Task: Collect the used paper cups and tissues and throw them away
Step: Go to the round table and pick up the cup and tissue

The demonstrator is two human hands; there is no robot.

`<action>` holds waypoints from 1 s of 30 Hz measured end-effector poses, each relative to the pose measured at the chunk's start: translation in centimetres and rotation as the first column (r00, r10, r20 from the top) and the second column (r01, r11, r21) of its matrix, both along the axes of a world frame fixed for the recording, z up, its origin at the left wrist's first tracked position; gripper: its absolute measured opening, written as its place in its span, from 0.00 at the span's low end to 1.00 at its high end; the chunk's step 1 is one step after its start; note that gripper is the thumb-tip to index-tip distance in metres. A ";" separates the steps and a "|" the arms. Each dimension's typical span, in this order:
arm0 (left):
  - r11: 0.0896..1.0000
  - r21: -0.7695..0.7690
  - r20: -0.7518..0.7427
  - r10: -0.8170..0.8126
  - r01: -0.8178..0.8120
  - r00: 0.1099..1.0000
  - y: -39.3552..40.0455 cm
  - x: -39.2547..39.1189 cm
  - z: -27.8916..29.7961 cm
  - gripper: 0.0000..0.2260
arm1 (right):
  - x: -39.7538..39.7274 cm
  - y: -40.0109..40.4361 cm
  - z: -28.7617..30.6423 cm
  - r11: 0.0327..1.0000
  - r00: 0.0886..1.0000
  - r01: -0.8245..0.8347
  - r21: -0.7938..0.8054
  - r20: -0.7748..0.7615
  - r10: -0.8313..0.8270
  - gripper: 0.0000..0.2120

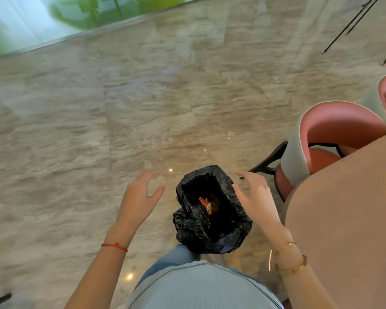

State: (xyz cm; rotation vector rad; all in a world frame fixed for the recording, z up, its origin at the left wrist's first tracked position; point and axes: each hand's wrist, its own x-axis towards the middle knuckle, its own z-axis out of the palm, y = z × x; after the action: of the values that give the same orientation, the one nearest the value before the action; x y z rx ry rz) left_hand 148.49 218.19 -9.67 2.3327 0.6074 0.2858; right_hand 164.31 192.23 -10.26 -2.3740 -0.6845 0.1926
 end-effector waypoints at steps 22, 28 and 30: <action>0.637 0.110 0.099 0.757 -0.763 0.646 -13.0 -35.5 4.0 0.17 | -19.5 7.9 4.8 0.670 0.666 -0.743 -0.009 0.089 0.740 0.17; 0.372 0.131 0.101 0.917 -0.919 0.386 -18.3 -49.5 4.4 0.18 | -33.1 12.7 4.0 0.437 0.436 -0.899 0.002 0.084 0.896 0.17; 0.276 0.123 0.080 0.955 -0.953 0.287 -20.2 -54.8 4.6 0.18 | -38.7 13.8 3.7 0.356 0.356 -0.935 0.013 0.067 0.932 0.18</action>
State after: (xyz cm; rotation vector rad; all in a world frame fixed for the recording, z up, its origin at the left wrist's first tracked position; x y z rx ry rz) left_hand 93.72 198.00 -5.06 1.7427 2.0689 0.8921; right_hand 125.62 206.05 -6.61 -1.6161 -2.0181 0.5929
